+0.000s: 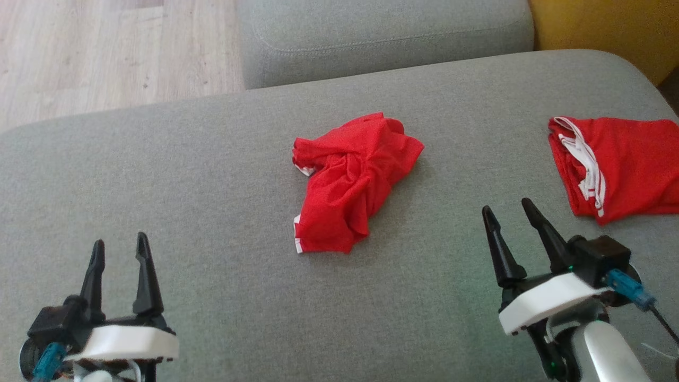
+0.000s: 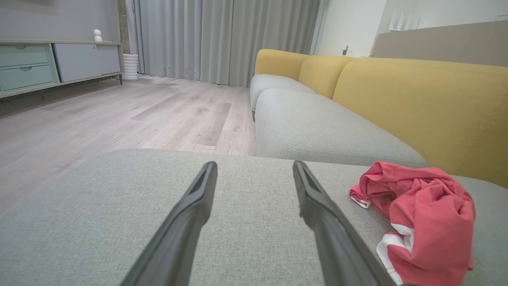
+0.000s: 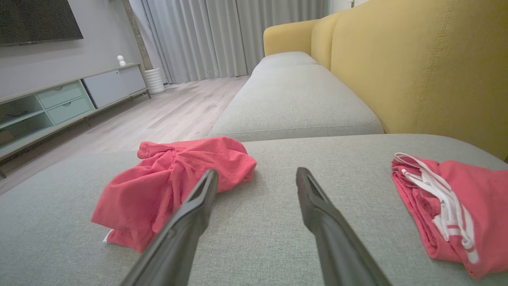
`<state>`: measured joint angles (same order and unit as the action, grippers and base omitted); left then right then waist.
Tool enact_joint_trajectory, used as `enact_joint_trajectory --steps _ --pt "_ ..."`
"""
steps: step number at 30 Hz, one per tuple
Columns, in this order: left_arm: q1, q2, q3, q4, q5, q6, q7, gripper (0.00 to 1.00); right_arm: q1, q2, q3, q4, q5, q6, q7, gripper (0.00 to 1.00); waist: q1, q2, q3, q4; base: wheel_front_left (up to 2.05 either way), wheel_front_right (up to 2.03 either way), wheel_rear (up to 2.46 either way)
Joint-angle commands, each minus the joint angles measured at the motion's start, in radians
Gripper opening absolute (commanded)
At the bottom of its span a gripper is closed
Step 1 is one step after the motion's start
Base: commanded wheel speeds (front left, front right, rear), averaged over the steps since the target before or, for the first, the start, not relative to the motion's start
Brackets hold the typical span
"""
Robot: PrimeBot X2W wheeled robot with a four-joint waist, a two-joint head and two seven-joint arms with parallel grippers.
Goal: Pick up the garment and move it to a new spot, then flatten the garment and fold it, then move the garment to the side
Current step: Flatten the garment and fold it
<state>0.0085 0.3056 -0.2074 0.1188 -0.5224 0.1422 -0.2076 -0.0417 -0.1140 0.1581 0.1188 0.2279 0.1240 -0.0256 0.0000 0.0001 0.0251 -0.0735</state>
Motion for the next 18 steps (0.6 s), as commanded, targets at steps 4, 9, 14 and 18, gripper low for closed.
enact_joint_trajectory --steps 4,9,14,18 --pt "-0.043 0.032 0.044 -0.044 -0.002 0.01 0.004 1.0 -0.046 0.004 0.045 -0.033 -0.014 0.007 0.008 1.0 0.0 -0.0001 0.012 0.003 0.0 0.0 0.0" --pt "-0.052 0.031 0.041 -0.053 -0.005 0.013 0.008 1.0 -0.128 0.03 0.229 -0.01 -0.004 0.007 0.036 1.0 0.0 -0.0001 0.03 0.015 0.0 0.0 0.0" --pt "-0.088 0.019 0.023 -0.058 -0.008 0.003 0.01 1.0 -0.255 0.057 0.376 0.136 -0.058 0.007 0.078 1.0 0.0 -0.0001 0.067 0.057 0.0 0.0 0.0" --pt "-0.121 0.015 0.013 -0.056 -0.006 -0.007 0.006 1.0 -0.322 0.063 0.364 0.237 -0.1 0.007 0.083 1.0 0.0 -0.0001 0.103 0.095 0.0 0.0 0.0"
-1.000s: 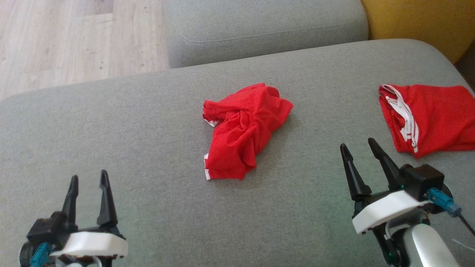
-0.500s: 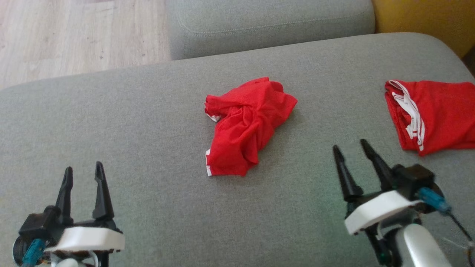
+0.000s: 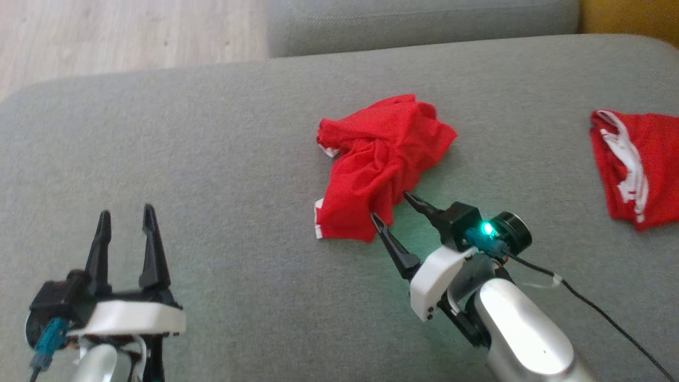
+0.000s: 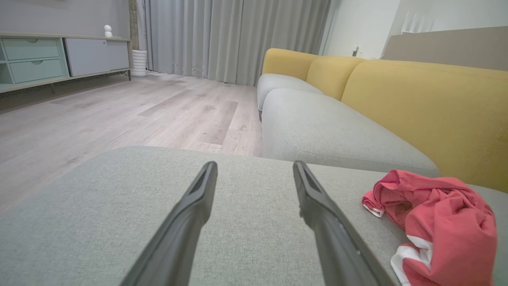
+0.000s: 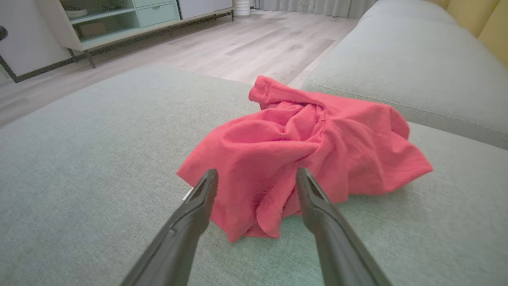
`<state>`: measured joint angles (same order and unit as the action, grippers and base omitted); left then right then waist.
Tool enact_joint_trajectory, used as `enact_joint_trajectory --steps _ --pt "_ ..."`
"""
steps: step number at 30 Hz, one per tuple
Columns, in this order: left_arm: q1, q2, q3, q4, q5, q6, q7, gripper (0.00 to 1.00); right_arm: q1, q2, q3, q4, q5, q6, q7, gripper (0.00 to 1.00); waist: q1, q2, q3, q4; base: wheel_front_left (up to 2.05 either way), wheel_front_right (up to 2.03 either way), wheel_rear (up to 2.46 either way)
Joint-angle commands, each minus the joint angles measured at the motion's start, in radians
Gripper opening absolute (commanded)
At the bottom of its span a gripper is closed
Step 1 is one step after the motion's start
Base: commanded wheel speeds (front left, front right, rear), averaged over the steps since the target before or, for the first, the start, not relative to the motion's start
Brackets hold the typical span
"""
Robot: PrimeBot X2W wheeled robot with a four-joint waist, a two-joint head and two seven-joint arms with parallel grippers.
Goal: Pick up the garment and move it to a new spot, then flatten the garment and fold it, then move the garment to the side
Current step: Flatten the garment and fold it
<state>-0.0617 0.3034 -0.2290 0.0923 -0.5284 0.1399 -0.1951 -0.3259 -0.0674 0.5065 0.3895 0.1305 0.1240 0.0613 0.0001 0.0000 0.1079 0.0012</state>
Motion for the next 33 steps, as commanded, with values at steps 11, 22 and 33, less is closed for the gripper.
enact_joint_trajectory --steps 11,22,33 --pt "-0.127 -0.007 0.006 0.026 0.003 -0.04 -0.032 1.0 -0.183 0.017 0.103 0.171 0.085 0.007 -0.014 0.0 -0.0001 0.0 0.077 0.085 0.0 0.0 0.0" --pt "-0.132 -0.014 0.0 0.076 0.001 -0.06 -0.047 1.0 -0.242 0.017 0.157 0.118 0.296 0.007 -0.114 0.0 -0.0001 0.0 0.019 0.053 0.0 0.0 0.0" --pt "-0.083 -0.009 0.007 0.063 -0.005 -0.05 -0.053 1.0 -0.406 0.017 0.122 -0.118 0.667 0.007 -0.25 0.0 -0.0001 0.0 -0.036 -0.004 0.0 0.0 0.0"
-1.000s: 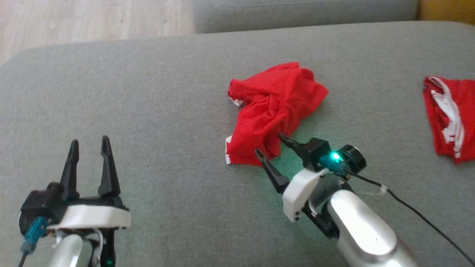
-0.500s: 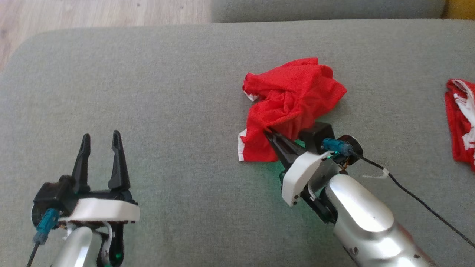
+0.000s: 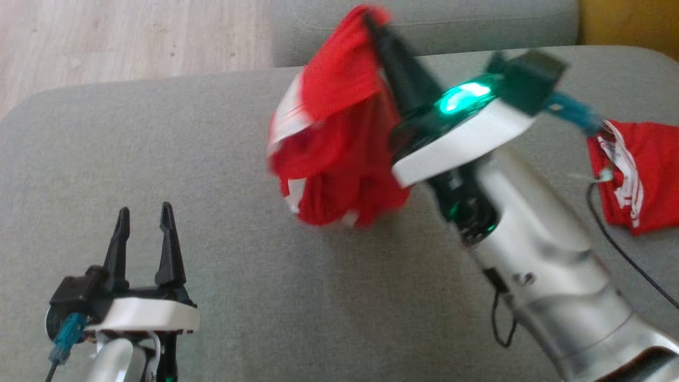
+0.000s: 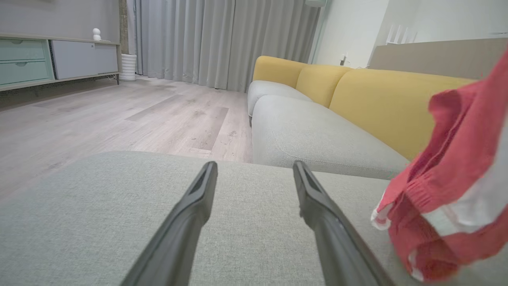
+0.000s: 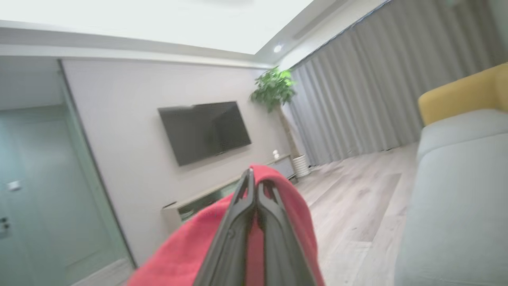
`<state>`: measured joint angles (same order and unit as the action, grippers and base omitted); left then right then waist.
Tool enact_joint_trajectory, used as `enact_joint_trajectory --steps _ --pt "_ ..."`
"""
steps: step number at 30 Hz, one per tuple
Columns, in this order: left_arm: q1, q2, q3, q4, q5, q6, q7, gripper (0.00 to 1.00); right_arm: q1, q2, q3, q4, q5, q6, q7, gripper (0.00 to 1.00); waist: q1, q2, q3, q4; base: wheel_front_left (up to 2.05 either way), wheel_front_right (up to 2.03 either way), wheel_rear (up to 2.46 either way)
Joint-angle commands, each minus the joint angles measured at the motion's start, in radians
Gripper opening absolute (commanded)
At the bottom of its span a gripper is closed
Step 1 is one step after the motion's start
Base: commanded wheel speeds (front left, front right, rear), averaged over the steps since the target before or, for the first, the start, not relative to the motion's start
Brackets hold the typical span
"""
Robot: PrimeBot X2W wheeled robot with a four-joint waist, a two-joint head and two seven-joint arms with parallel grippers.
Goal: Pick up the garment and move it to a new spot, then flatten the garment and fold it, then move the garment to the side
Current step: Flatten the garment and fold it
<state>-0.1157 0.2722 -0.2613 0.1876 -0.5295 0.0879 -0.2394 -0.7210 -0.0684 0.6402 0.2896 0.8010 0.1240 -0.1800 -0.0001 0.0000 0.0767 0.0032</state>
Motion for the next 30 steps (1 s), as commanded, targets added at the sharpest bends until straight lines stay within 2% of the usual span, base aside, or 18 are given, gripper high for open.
enact_joint_trajectory --steps 1,6,10,11,12,16,20,26,30 --pt "-0.025 0.022 0.038 -0.035 -0.005 0.002 -0.009 1.0 -0.004 0.018 -0.047 0.001 -0.014 0.007 -0.012 0.0 0.0001 0.0 -0.005 -0.009 0.0 0.0 0.0" --pt "-0.018 0.022 0.031 -0.044 -0.008 0.002 -0.007 1.0 0.083 0.017 -0.242 0.157 -0.065 0.007 -0.014 0.0 0.0001 0.0 0.005 -0.017 0.0 0.0 0.0" --pt "-0.026 0.021 0.027 -0.045 -0.009 0.0 -0.007 1.0 0.111 -0.024 -0.359 0.331 -0.212 0.007 -0.009 0.0 0.0001 0.0 0.022 -0.019 0.0 0.0 0.0" --pt "-0.028 0.02 0.025 -0.045 -0.009 0.0 -0.007 1.0 0.108 -0.036 -0.375 0.364 -0.26 0.007 -0.012 0.7 0.0001 0.0 0.026 -0.018 0.0 0.0 0.0" --pt "-0.031 0.02 0.025 -0.045 -0.009 -0.001 -0.007 1.0 0.102 -0.049 -0.391 0.39 -0.308 0.007 -0.019 1.0 0.0001 0.0 0.03 -0.018 0.0 0.0 0.0" --pt "-0.039 0.021 0.022 -0.039 -0.01 -0.003 -0.008 1.0 0.075 -0.072 -0.458 0.456 -0.459 0.007 -0.027 1.0 0.0001 0.0 0.037 -0.017 0.0 0.0 0.0" --pt "-0.042 0.021 0.022 -0.028 -0.012 -0.005 -0.009 1.0 0.072 -0.073 -0.514 0.439 -0.557 0.007 -0.035 1.0 0.0001 0.0 0.029 -0.017 0.0 0.0 0.0" --pt "-0.029 0.018 0.024 -0.021 -0.015 -0.003 -0.012 1.0 0.147 -0.064 -0.521 0.342 -0.624 0.007 -0.015 1.0 0.0001 0.0 0.002 -0.019 0.0 0.0 0.0" --pt "-0.01 0.017 0.028 -0.02 -0.017 0.0 -0.014 1.0 0.267 -0.071 -0.512 0.213 -0.656 0.007 0.016 1.0 0.0001 0.0 -0.021 -0.026 0.0 0.0 0.0"
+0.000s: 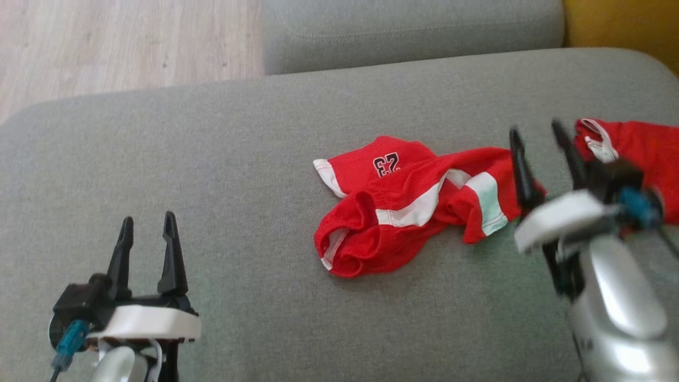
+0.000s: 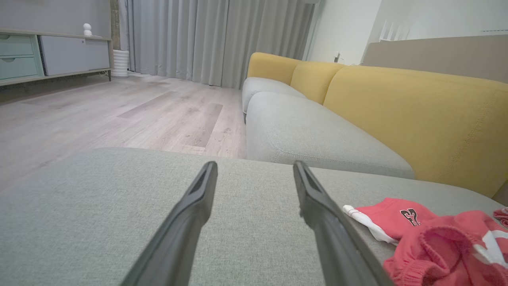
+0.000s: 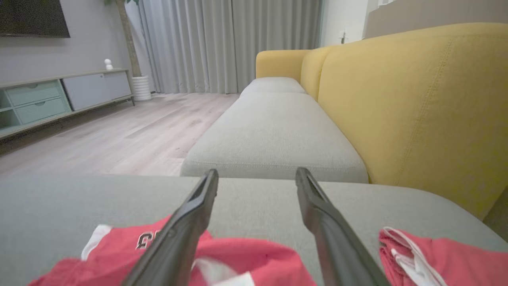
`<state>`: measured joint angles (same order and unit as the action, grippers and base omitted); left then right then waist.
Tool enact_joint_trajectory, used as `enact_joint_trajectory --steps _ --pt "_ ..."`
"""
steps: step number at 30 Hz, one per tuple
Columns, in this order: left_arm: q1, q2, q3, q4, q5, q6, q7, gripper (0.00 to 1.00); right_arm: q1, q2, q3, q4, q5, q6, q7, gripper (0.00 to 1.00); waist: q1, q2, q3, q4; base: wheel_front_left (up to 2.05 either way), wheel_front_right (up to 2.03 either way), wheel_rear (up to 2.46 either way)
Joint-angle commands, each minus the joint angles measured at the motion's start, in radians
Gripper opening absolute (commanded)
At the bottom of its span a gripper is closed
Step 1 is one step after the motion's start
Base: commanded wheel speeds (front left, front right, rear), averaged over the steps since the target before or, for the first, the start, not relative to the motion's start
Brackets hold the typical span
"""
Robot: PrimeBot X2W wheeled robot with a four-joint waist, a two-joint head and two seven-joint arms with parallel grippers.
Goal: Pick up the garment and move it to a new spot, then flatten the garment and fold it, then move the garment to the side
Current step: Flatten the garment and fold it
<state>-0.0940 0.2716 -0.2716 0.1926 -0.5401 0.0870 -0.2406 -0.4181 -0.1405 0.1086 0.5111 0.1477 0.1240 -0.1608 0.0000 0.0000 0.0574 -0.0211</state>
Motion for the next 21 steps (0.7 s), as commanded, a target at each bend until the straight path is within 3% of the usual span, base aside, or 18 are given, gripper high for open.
enact_joint_trajectory --steps 1,7,11,15,21 --pt "-0.026 0.018 0.04 -0.025 -0.006 0.001 -0.014 1.0 0.0 0.0 0.021 -0.045 -0.006 0.007 0.004 1.0 0.0 0.0 -0.008 -0.005 0.0 0.0 0.0" --pt "0.021 0.016 0.053 -0.046 -0.003 0.009 -0.017 1.0 0.203 0.015 0.011 -0.253 -0.015 0.007 0.067 1.0 0.0 0.0 -0.029 -0.036 0.0 0.0 0.0" --pt "0.02 0.009 0.016 -0.062 0.012 -0.007 -0.008 1.0 0.282 0.035 -0.007 -0.361 -0.022 0.007 0.111 1.0 0.0 0.0 -0.023 -0.055 0.0 0.0 0.0" --pt "-0.043 -0.031 -0.089 -0.042 0.033 -0.066 0.044 1.0 0.319 0.051 -0.004 -0.432 -0.024 0.007 0.133 1.0 0.0 0.0 0.002 -0.07 0.0 0.0 0.0" --pt "-0.183 -0.151 -0.252 0.078 0.003 -0.169 0.182 1.0 0.319 0.067 0.026 -0.471 -0.02 0.007 0.147 1.0 0.0 0.0 0.054 -0.107 0.0 0.0 0.0"
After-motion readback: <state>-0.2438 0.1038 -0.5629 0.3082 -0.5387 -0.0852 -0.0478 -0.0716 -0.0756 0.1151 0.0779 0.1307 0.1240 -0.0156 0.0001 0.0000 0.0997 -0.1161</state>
